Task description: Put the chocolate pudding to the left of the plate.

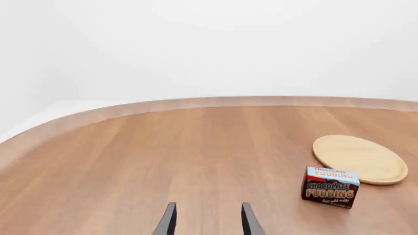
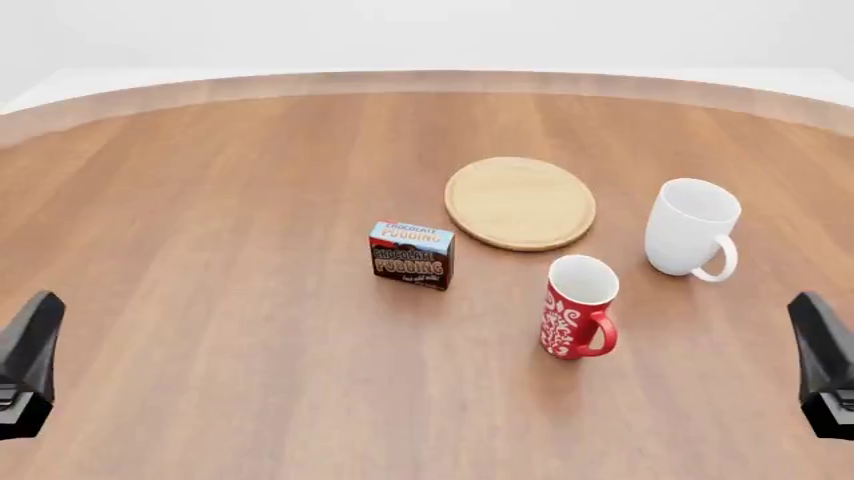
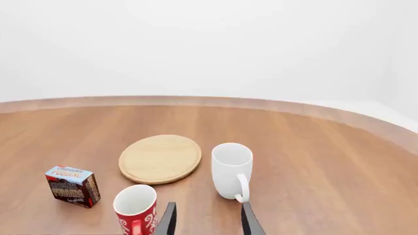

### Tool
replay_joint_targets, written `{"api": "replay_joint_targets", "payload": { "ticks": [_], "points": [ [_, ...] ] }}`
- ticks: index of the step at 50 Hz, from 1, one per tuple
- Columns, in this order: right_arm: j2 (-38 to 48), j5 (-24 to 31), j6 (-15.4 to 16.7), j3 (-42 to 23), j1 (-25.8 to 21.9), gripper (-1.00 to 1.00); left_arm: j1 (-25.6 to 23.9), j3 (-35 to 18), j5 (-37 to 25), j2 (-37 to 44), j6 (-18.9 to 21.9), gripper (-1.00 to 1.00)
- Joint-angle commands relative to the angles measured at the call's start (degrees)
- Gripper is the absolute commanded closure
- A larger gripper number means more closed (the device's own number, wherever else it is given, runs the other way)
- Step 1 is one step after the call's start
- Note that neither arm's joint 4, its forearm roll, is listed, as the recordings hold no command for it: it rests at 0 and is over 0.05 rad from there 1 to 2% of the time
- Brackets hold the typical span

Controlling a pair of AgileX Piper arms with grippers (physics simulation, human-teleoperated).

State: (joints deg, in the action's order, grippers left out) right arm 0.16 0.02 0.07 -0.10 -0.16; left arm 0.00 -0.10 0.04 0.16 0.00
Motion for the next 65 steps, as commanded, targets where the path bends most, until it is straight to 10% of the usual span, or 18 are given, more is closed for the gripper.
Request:
{"api": "replay_joint_targets", "payload": {
  "ticks": [1, 16, 41, 65],
  "points": [
    [0.3, 0.1, 0.4, -0.2, -0.2, -1.00, 0.0, -0.1, 0.1, 0.3, 0.0, -1.00],
    [3.5, 5.2, 5.8, -12.0, -2.1, -1.00, 0.0, -0.1, 0.1, 0.3, 0.0, -1.00],
    [47.8, 12.6, 20.4, -48.3, -22.6, -1.00, 0.0, -0.1, 0.1, 0.3, 0.0, -1.00],
    [68.5, 22.5, 23.7, -60.7, -31.6, -1.00, 0.0, -0.1, 0.1, 0.3, 0.0, -1.00]
  ]
}}
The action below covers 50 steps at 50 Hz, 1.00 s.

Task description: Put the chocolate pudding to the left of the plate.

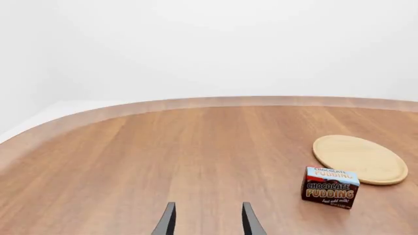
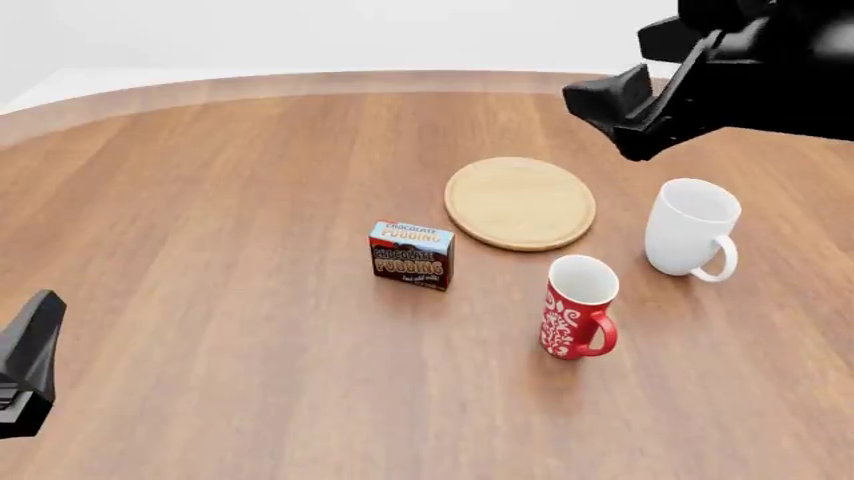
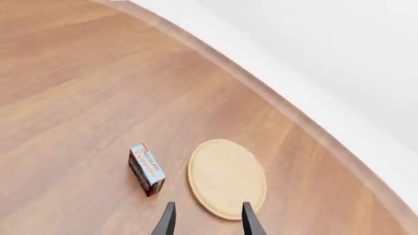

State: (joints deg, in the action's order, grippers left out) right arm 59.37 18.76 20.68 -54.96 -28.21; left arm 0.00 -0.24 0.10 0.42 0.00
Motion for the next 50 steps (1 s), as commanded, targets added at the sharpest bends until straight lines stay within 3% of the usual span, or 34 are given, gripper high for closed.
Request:
{"api": "replay_joint_targets", "payload": {
  "ticks": [1, 32, 50],
  "points": [
    [9.7, 3.7, 2.7, -6.5, -3.4, -1.00, 0.0, 0.0, 0.0, 0.0, 0.0, -1.00],
    [26.3, 9.4, 0.6, -15.9, -9.5, -1.00, 0.0, 0.0, 0.0, 0.0, 0.0, -1.00],
    [32.3, 8.8, -0.6, -17.0, -11.1, -1.00, 0.0, 0.0, 0.0, 0.0, 0.0, -1.00]
  ]
}}
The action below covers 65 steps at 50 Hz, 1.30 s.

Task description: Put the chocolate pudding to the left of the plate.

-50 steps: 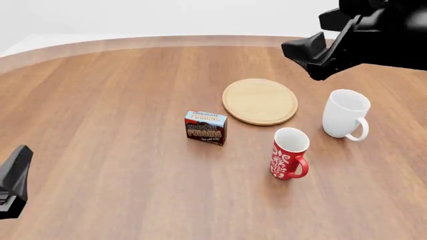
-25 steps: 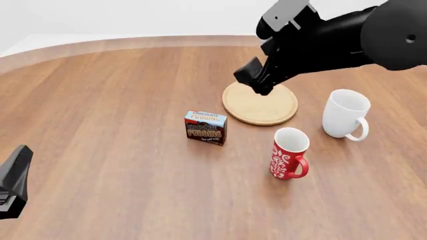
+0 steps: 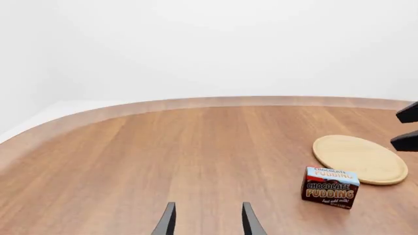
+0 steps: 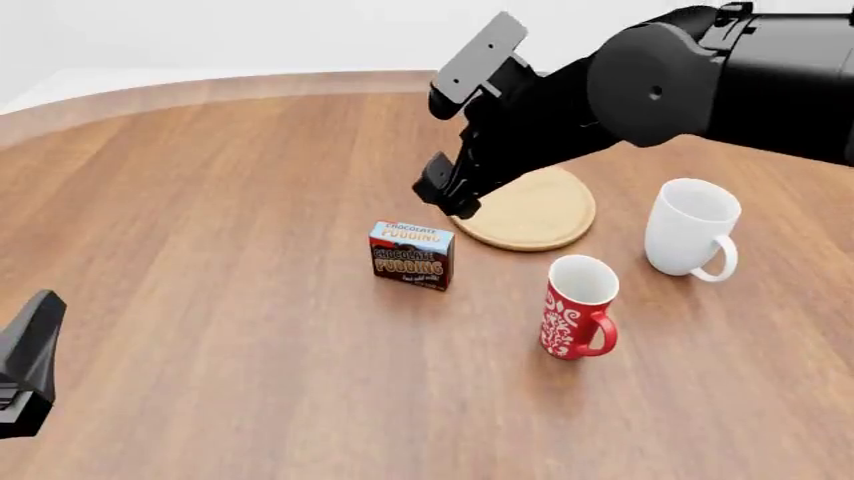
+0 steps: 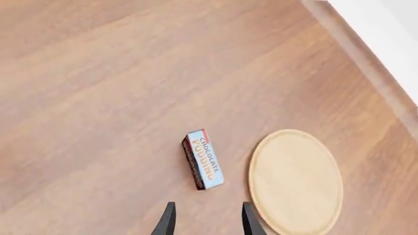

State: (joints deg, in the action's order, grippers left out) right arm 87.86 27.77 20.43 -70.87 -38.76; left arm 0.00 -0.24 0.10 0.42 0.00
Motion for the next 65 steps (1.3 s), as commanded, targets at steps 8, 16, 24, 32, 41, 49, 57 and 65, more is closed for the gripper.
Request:
{"api": "replay_joint_targets", "payload": {
  "ticks": [8, 16, 24, 32, 41, 49, 57, 65],
  "points": [
    [6.0, -0.8, -0.8, -1.7, -0.2, -1.00, 0.0, 0.0, 0.0, 0.0, 0.0, -1.00],
    [7.6, -0.5, -0.4, -3.0, 0.7, -1.00, 0.0, 0.0, 0.0, 0.0, 0.0, -1.00],
    [9.3, -0.9, -1.0, -3.8, 0.5, -1.00, 0.0, 0.0, 0.0, 0.0, 0.0, -1.00],
    [10.9, -1.3, -1.3, -4.6, 0.5, -1.00, 0.0, 0.0, 0.0, 0.0, 0.0, -1.00],
    [12.1, -2.6, -2.0, -4.5, 0.6, -1.00, 0.0, 0.0, 0.0, 0.0, 0.0, -1.00],
    [13.2, -2.8, -2.2, -4.9, 1.3, -1.00, 0.0, 0.0, 0.0, 0.0, 0.0, -1.00],
    [14.4, -3.7, -2.1, -5.3, 2.5, -1.00, 0.0, 0.0, 0.0, 0.0, 0.0, -1.00],
    [15.1, -4.6, -2.8, -5.0, 2.5, -1.00, 0.0, 0.0, 0.0, 0.0, 0.0, -1.00]
  ]
}}
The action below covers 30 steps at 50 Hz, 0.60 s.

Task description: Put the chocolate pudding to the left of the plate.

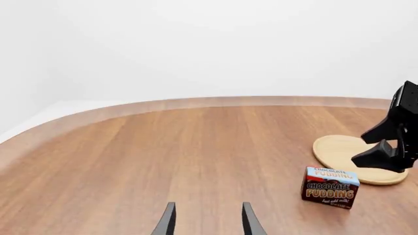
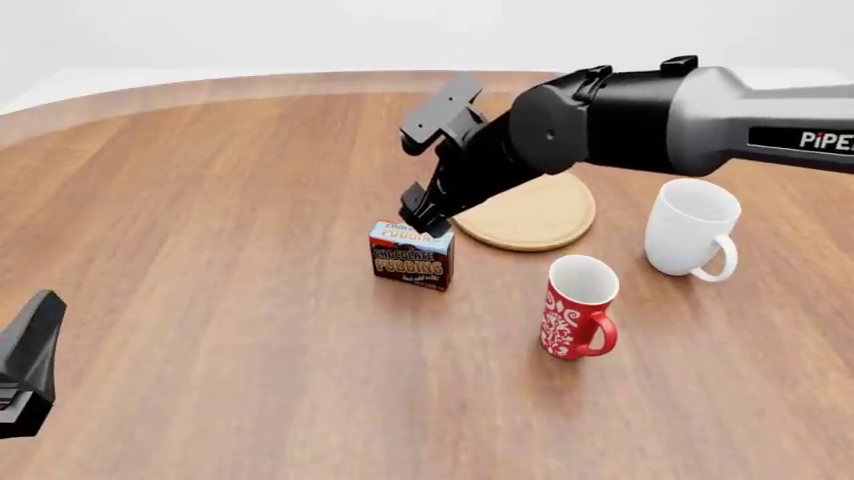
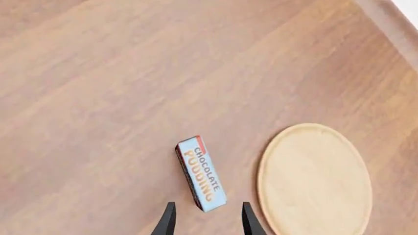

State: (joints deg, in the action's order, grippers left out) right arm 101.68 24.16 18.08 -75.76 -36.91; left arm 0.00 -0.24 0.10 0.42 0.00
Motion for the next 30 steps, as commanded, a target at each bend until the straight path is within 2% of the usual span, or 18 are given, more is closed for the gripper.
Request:
{"api": "replay_joint_targets", "payload": {
  "ticks": [1, 30],
  "points": [
    [1.7, -1.2, -0.4, -0.2, 1.0, -1.00, 0.0, 0.0, 0.0, 0.0, 0.0, -1.00],
    [6.4, -4.2, -2.0, -0.7, 0.9, -1.00, 0.0, 0.0, 0.0, 0.0, 0.0, -1.00]
  ]
}}
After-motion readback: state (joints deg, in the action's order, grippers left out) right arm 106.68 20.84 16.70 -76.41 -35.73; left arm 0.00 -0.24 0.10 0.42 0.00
